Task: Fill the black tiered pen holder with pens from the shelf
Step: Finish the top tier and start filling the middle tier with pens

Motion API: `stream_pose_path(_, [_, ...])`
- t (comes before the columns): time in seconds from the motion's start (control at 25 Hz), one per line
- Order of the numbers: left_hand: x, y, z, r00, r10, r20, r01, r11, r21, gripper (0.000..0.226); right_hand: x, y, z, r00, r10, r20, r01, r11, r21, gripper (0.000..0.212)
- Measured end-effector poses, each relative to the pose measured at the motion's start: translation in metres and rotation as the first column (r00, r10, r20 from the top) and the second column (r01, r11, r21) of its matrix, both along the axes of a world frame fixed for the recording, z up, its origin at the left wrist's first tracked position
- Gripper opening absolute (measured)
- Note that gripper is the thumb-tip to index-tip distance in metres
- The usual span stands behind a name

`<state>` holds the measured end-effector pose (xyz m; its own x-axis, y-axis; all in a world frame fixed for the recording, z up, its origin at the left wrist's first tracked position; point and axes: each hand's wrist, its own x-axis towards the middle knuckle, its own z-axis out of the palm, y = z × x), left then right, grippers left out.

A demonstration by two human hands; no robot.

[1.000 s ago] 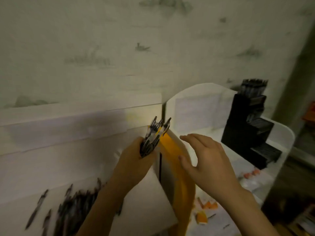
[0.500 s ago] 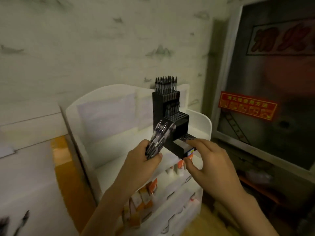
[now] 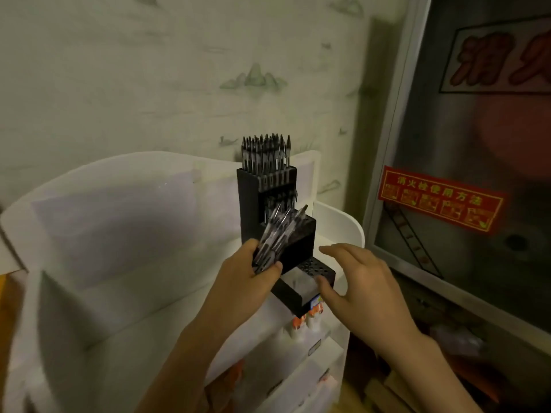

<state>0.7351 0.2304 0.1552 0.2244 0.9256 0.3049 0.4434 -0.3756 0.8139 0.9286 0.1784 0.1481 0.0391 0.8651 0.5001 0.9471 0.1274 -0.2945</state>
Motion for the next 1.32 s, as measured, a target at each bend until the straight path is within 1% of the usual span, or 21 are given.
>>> stream_pose_path(0.16, [0.017, 0.056, 0.01, 1.0, 0.001, 0.001, -0.001, 1.0, 0.02, 0.018, 0.013, 0.067, 0.014, 0.997, 0.074, -0.036, -0.073, 0.997, 0.039, 0.045])
stream_pose_path(0.2, [0.021, 0.066, 0.01, 1.0, 0.003, -0.002, -0.003, 1.0, 0.015, 0.016, 0.016, 0.081, 0.014, 0.991, 0.101, -0.092, -0.096, 0.994, 0.055, 0.043])
stream_pose_path(0.24, [0.024, 0.075, 0.009, 1.0, 0.007, -0.005, -0.007, 1.0, 0.005, 0.014, 0.017, 0.092, 0.014, 0.971, 0.134, -0.198, -0.122, 0.99, 0.073, 0.04])
stream_pose_path(0.28, [0.028, 0.081, 0.008, 1.0, 0.008, -0.009, -0.008, 1.0, -0.005, 0.013, 0.018, 0.102, 0.014, 0.922, 0.174, -0.347, -0.149, 0.984, 0.098, 0.037])
stream_pose_path(0.32, [0.031, 0.088, 0.006, 1.0, 0.01, -0.016, -0.01, 1.0, -0.009, 0.014, 0.018, 0.112, 0.015, 0.835, 0.215, -0.506, -0.175, 0.977, 0.125, 0.032])
stream_pose_path(0.36, [0.034, 0.094, 0.005, 1.0, 0.011, -0.024, -0.011, 1.0, -0.011, 0.016, 0.018, 0.122, 0.017, 0.729, 0.249, -0.638, -0.2, 0.968, 0.15, 0.026])
stream_pose_path(0.4, [0.037, 0.1, 0.004, 1.0, 0.013, -0.028, -0.014, 1.0, -0.014, 0.018, 0.019, 0.133, 0.02, 0.622, 0.274, -0.733, -0.225, 0.96, 0.168, 0.02])
stream_pose_path(0.52, [0.043, 0.116, 0.001, 0.999, 0.04, -0.013, -0.04, 0.999, -0.013, 0.021, 0.024, 0.163, 0.028, 0.337, 0.28, -0.899, -0.344, 0.925, 0.16, 0.012])
stream_pose_path(0.56, [0.044, 0.121, -0.001, 0.999, 0.052, -0.002, -0.052, 0.999, -0.014, 0.021, 0.026, 0.172, 0.029, 0.266, 0.254, -0.93, -0.378, 0.915, 0.142, 0.013])
stream_pose_path(0.6, [0.044, 0.125, -0.003, 0.998, 0.059, 0.005, -0.059, 0.998, -0.017, 0.019, 0.027, 0.181, 0.03, 0.223, 0.225, -0.948, -0.402, 0.908, 0.12, 0.013])
stream_pose_path(0.68, [0.047, 0.131, -0.006, 0.997, 0.075, 0.009, -0.075, 0.997, -0.022, 0.014, 0.028, 0.197, 0.029, 0.191, 0.18, -0.965, -0.446, 0.891, 0.078, 0.013])
stream_pose_path(0.76, [0.05, 0.138, -0.008, 0.994, 0.104, 0.016, -0.103, 0.995, -0.009, 0.012, 0.03, 0.211, 0.03, 0.159, 0.168, -0.973, -0.484, 0.872, 0.072, 0.011])
stream_pose_path(0.88, [0.049, 0.148, -0.01, 0.985, 0.175, 0.008, -0.175, 0.984, 0.029, 0.015, 0.037, 0.228, 0.034, 0.074, 0.183, -0.98, -0.473, 0.872, 0.127, 0.008])
stream_pose_path(0.96, [0.043, 0.152, -0.013, 0.973, 0.231, -0.022, -0.231, 0.972, 0.036, 0.016, 0.047, 0.238, 0.04, 0.021, 0.237, -0.971, -0.398, 0.893, 0.209, 0.006])
stream_pose_path(1.0, [0.041, 0.153, -0.015, 0.966, 0.256, -0.029, -0.255, 0.966, 0.032, 0.018, 0.052, 0.244, 0.044, 0.035, 0.281, -0.959, -0.356, 0.9, 0.25, 0.004])
stream_pose_path(1.04, [0.038, 0.154, -0.016, 0.961, 0.276, -0.027, -0.275, 0.961, 0.025, 0.021, 0.055, 0.248, 0.045, 0.082, 0.324, -0.942, -0.325, 0.903, 0.282, 0.003])
stream_pose_path(1.12, [0.035, 0.157, -0.017, 0.95, 0.311, -0.016, -0.31, 0.95, 0.021, 0.025, 0.052, 0.255, 0.043, 0.242, 0.379, -0.893, -0.298, 0.905, 0.304, 0.007])
stream_pose_path(1.2, [0.034, 0.16, -0.017, 0.942, 0.335, -0.018, -0.335, 0.942, 0.031, 0.024, 0.042, 0.259, 0.032, 0.423, 0.396, -0.815, -0.309, 0.908, 0.282, 0.009])
stream_pose_path(1.24, [0.033, 0.162, -0.016, 0.94, 0.341, -0.024, -0.34, 0.94, 0.037, 0.023, 0.037, 0.261, 0.025, 0.495, 0.398, -0.772, -0.317, 0.91, 0.266, 0.009])
stream_pose_path(1.32, [0.032, 0.163, -0.014, 0.936, 0.349, -0.037, -0.347, 0.936, 0.052, 0.02, 0.03, 0.265, 0.014, 0.58, 0.407, -0.705, -0.328, 0.909, 0.255, 0.007])
